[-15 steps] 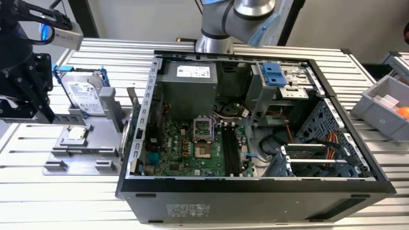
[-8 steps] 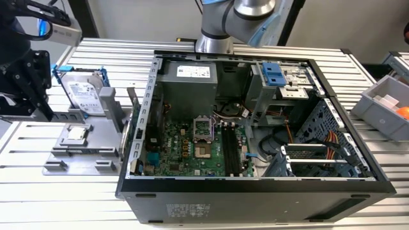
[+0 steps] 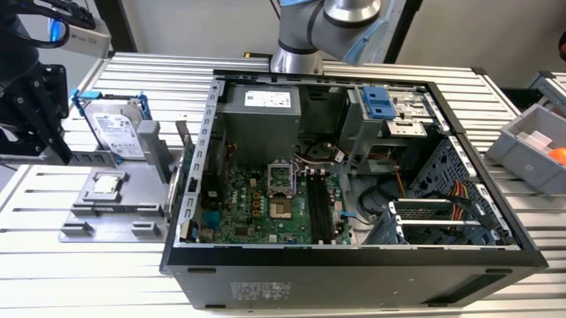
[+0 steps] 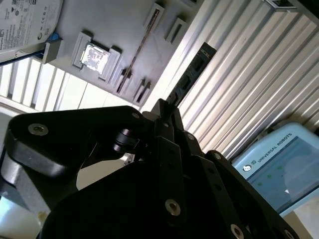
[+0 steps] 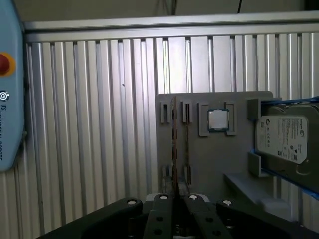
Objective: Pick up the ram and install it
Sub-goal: 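Pick up the ram and move it above insertion slot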
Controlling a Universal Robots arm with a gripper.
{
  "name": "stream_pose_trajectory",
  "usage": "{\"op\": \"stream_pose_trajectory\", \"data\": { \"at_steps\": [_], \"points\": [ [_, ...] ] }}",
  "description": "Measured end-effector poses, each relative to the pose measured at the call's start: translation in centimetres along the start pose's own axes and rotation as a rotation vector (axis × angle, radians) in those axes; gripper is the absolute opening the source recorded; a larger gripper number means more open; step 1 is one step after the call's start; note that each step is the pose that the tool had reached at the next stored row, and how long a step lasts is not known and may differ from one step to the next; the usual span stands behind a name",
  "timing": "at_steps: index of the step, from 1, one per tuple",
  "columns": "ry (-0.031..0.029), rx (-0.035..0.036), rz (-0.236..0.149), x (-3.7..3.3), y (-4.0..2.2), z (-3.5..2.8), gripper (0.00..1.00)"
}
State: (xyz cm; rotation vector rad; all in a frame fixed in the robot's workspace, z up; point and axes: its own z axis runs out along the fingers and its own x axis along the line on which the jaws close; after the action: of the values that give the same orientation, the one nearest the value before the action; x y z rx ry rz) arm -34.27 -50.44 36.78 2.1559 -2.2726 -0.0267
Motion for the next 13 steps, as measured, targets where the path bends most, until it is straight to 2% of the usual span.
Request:
{"op": "stream_pose_trajectory", "data": {
  "at_steps": [13],
  "points": [
    [0.0000,0.0001,0.000,-0.02,0.03,-1.41,0.00]
  ]
}}
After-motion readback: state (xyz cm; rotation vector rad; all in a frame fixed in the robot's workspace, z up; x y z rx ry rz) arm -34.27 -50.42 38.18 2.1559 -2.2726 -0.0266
